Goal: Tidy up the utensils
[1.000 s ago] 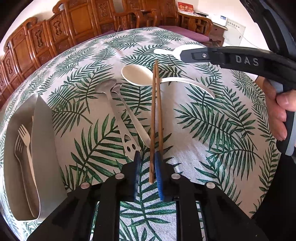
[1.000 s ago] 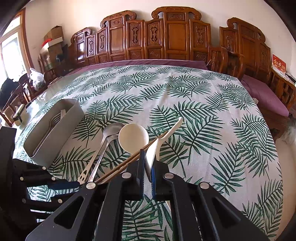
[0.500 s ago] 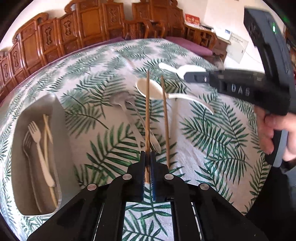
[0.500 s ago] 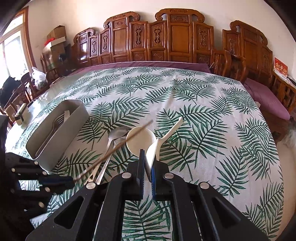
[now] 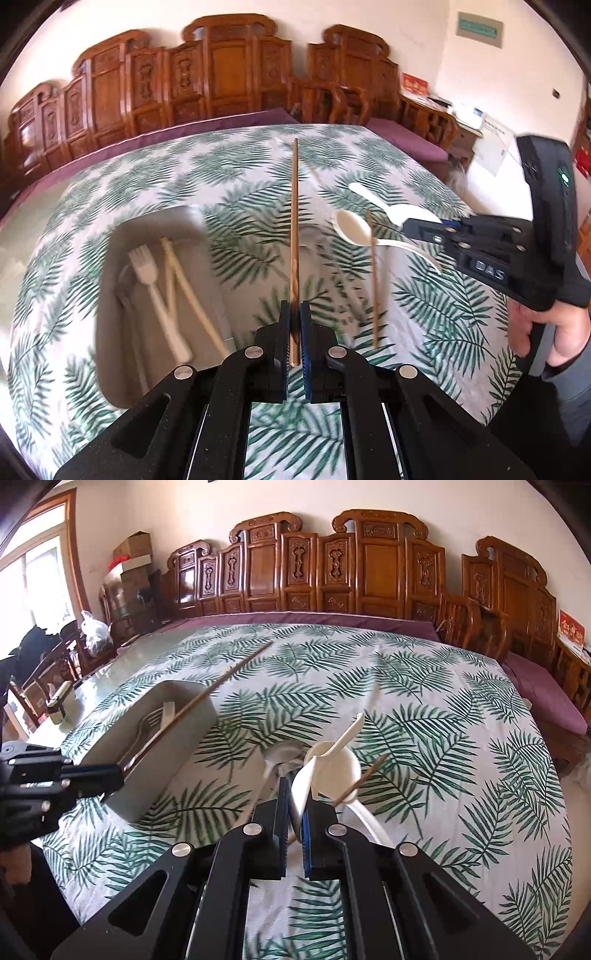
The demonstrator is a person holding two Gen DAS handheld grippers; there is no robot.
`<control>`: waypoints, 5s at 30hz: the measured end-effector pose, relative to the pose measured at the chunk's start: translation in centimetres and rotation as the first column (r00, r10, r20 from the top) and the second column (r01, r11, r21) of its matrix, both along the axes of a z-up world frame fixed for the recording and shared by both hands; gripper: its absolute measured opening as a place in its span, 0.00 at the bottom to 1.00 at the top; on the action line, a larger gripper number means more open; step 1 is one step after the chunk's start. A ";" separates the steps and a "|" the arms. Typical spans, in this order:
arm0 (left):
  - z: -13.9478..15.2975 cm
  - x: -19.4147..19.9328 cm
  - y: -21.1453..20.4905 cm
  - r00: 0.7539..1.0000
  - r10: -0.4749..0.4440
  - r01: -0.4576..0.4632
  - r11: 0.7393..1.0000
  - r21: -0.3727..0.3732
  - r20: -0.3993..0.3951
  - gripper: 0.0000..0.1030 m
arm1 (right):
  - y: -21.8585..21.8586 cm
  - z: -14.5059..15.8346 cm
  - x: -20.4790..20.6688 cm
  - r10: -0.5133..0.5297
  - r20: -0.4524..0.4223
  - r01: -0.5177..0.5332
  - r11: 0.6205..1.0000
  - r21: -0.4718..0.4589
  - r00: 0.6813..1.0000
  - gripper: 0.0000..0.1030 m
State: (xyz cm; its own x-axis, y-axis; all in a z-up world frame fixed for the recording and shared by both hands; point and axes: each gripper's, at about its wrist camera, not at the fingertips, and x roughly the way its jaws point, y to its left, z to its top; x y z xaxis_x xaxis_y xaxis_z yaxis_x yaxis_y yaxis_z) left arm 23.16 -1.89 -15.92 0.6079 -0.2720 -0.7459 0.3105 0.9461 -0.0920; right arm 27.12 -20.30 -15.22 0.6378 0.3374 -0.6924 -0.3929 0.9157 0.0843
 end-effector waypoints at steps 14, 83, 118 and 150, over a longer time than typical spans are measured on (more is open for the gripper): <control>-0.8 0.0 7.6 0.984 0.170 -0.170 0.985 0.010 -0.055 0.04 | 3.6 0.0 -2.2 0.071 0.006 -0.071 0.997 -0.020 0.997 0.07; 1.8 0.7 16.6 0.904 0.426 -0.425 0.904 -0.037 0.031 0.89 | 20.7 -0.9 1.7 0.344 -0.026 -0.343 0.938 0.051 0.938 0.07; 3.1 0.3 8.7 0.962 0.265 -0.262 0.964 -0.054 0.065 0.89 | 5.1 2.4 1.2 0.173 0.012 -0.173 0.982 0.074 0.985 0.24; 0.8 1.0 1.2 0.986 0.161 -0.160 0.987 -0.025 0.048 0.89 | -0.8 -7.3 4.1 -0.162 -0.200 0.145 0.985 -0.096 0.966 0.24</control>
State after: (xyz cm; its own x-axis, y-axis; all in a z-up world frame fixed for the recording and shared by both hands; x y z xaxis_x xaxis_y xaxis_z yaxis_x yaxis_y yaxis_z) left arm 24.18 -0.72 -15.16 0.6811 -0.1829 -0.7090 0.1591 0.9821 -0.1005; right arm 31.24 -21.06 -22.53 0.5185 0.1849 -0.8348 -0.2290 0.9707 0.0728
